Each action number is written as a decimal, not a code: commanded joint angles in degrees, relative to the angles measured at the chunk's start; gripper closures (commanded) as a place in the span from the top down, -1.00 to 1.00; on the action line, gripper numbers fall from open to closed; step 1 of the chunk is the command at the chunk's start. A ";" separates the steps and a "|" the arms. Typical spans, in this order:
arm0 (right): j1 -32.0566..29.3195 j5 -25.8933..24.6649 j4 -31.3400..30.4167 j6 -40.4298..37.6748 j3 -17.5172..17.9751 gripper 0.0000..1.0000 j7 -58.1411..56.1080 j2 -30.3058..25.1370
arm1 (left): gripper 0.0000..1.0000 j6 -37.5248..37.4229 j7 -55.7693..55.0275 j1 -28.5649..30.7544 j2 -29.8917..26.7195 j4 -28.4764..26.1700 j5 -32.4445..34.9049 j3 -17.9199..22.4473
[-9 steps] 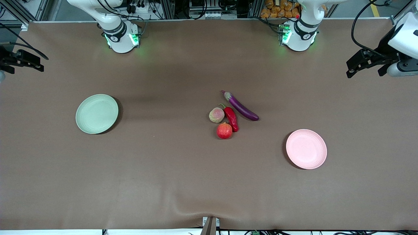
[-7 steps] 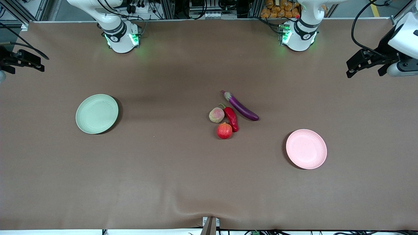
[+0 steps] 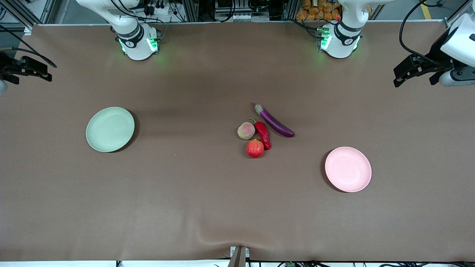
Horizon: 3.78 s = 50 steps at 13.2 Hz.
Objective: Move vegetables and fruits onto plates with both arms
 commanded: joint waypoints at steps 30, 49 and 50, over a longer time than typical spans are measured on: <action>0.70 0.86 -2.48 -0.15 -0.74 1.00 0.84 -1.41 | 1.00 53.24 -80.80 -9.02 22.83 -35.54 17.03 -19.66; 0.52 1.65 -2.13 -0.94 -0.83 1.00 0.84 -0.27 | -1.00 54.42 -76.28 -2.88 26.47 -33.70 24.86 -19.40; 0.35 1.65 -1.78 -1.12 -0.74 1.00 0.58 0.43 | -1.00 52.39 -72.77 -1.30 24.71 -33.52 24.77 -19.48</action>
